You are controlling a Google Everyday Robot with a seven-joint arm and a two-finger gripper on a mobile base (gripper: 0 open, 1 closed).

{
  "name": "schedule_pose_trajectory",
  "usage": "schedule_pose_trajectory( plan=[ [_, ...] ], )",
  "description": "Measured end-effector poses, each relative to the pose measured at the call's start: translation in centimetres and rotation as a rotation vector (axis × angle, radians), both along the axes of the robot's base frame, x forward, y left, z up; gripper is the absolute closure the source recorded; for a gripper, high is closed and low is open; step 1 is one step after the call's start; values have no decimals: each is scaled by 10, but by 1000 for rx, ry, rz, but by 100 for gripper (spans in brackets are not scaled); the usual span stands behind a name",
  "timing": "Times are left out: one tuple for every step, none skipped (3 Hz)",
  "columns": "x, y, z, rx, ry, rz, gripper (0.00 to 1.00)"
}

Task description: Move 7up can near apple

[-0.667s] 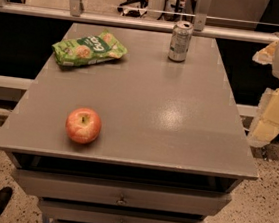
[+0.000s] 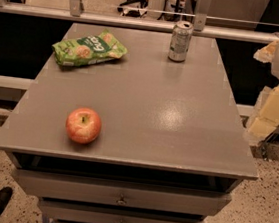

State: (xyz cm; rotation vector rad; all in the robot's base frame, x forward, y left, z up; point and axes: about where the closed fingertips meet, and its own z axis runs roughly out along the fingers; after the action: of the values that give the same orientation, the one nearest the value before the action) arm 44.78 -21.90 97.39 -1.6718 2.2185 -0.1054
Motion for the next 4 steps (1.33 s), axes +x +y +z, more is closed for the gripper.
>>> schedule_pose_trajectory(
  plan=[
    [32, -9, -8, 75, -59, -40, 0],
    [85, -9, -22, 149, -129, -72, 0],
    [146, -4, -35, 260, -205, -112, 0],
    [203, 9, -47, 390, -252, -144, 0]
  ],
)
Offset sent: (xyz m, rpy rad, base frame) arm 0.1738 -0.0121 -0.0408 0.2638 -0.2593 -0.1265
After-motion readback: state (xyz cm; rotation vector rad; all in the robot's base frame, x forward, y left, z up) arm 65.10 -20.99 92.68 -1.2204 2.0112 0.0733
